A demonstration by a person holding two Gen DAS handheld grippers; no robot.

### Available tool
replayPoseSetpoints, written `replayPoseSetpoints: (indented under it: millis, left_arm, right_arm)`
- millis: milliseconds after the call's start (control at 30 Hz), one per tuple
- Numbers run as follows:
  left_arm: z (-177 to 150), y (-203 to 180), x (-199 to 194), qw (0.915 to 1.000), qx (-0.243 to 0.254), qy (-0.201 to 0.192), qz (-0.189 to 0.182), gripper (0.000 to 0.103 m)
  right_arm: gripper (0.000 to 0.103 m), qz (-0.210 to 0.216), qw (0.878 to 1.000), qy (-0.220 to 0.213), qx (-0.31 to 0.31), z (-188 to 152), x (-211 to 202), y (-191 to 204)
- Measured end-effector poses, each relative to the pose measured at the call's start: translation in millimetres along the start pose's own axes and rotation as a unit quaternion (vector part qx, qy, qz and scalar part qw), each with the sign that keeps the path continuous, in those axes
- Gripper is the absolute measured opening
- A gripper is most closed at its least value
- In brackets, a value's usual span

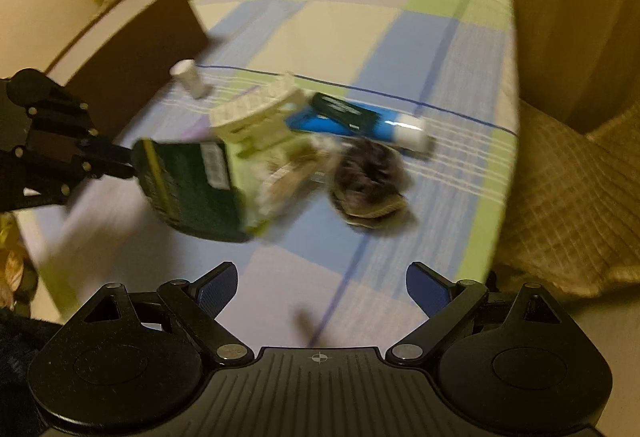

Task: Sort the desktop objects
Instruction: 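Grasp the green ointment card pack with the left tool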

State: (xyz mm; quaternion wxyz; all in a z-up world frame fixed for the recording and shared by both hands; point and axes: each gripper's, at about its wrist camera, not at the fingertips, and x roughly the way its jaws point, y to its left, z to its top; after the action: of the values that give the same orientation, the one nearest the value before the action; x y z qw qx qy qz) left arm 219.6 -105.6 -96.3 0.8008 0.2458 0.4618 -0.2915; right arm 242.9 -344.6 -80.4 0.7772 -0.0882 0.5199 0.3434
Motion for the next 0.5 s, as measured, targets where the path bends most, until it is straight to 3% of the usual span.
replayPoseSetpoints:
  millis: [100,200,333,467,500]
  left_arm:
    - [-3,-14,1,0.9999,0.007,0.001,-0.011,0.005]
    - [-7,-29,3,0.9996,0.025,0.000,-0.011,0.006]
    - [-9,-38,5,0.9996,0.026,-0.001,-0.006,0.007]
    - [-12,-42,4,0.9998,0.019,-0.002,0.006,0.007]
    - [-12,-43,4,0.9998,0.017,-0.003,0.010,0.008]
  right_arm:
    - [0.093,0.019,0.996,-0.008,-0.085,5,3,22]
    - [0.093,0.029,0.983,-0.017,-0.181,11,5,45]
    - [0.093,0.053,0.954,-0.013,-0.294,21,17,62]
    - [0.092,0.091,0.926,0.005,-0.368,35,32,70]
    - [0.075,0.101,0.919,0.018,-0.381,39,39,71]
